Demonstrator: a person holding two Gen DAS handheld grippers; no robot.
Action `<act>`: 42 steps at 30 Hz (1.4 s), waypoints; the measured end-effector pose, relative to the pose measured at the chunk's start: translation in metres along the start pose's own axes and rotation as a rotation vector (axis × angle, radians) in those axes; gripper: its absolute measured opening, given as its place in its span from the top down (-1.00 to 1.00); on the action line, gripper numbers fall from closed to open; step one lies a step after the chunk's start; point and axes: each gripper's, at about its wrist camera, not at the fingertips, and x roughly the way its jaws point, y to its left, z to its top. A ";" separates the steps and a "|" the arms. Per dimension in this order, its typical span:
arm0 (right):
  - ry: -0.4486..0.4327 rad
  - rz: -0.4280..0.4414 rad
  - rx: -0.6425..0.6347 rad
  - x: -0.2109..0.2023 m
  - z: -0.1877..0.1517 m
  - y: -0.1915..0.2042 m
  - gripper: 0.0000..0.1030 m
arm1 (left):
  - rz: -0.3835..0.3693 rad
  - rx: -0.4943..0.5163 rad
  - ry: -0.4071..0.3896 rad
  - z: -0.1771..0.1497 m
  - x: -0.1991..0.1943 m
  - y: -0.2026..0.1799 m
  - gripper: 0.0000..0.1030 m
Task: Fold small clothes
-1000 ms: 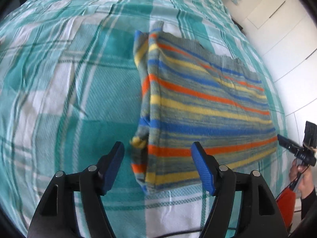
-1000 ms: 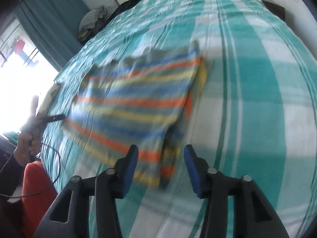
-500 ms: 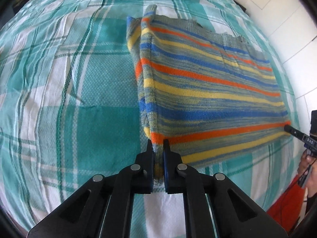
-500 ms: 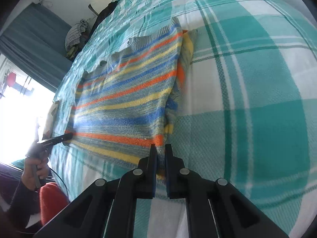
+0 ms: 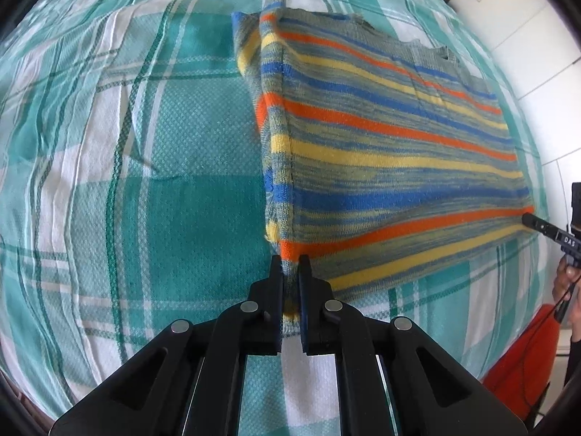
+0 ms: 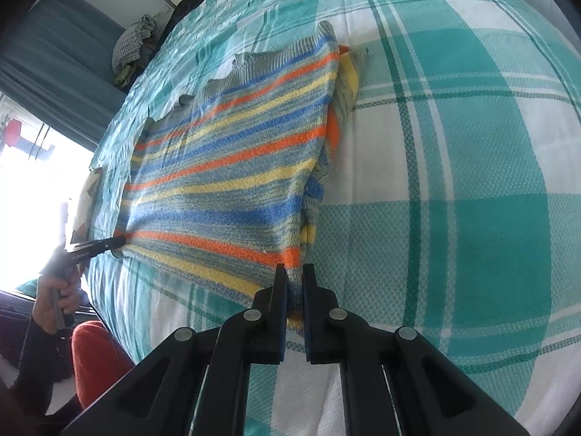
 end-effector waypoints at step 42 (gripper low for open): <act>-0.003 -0.027 0.011 0.027 -0.008 -0.004 0.88 | 0.243 0.041 -0.151 -0.017 0.009 -0.030 0.85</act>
